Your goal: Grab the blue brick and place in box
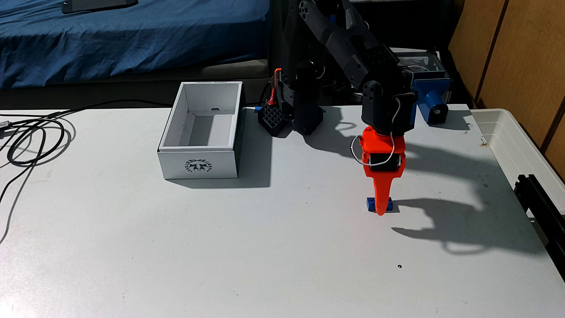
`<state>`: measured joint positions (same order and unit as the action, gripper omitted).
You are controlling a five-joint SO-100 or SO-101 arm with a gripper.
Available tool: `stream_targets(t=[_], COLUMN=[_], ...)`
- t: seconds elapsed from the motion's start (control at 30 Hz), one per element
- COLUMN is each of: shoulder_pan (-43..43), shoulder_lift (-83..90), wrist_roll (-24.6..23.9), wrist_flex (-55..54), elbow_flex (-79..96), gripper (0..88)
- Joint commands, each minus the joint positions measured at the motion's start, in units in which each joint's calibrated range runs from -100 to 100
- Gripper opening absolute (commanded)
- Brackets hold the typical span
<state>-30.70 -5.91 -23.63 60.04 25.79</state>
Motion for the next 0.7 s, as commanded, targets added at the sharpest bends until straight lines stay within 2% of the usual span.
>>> stream_targets(t=[0.0, 0.67], shoulder_pan=[-1.3, -1.7], shoulder_lift=[0.3, -0.7], wrist_roll=[-0.2, 0.6], wrist_flex=[0.2, -0.4], elbow_flex=[-1.4, -0.2], gripper=[22.2, 21.5])
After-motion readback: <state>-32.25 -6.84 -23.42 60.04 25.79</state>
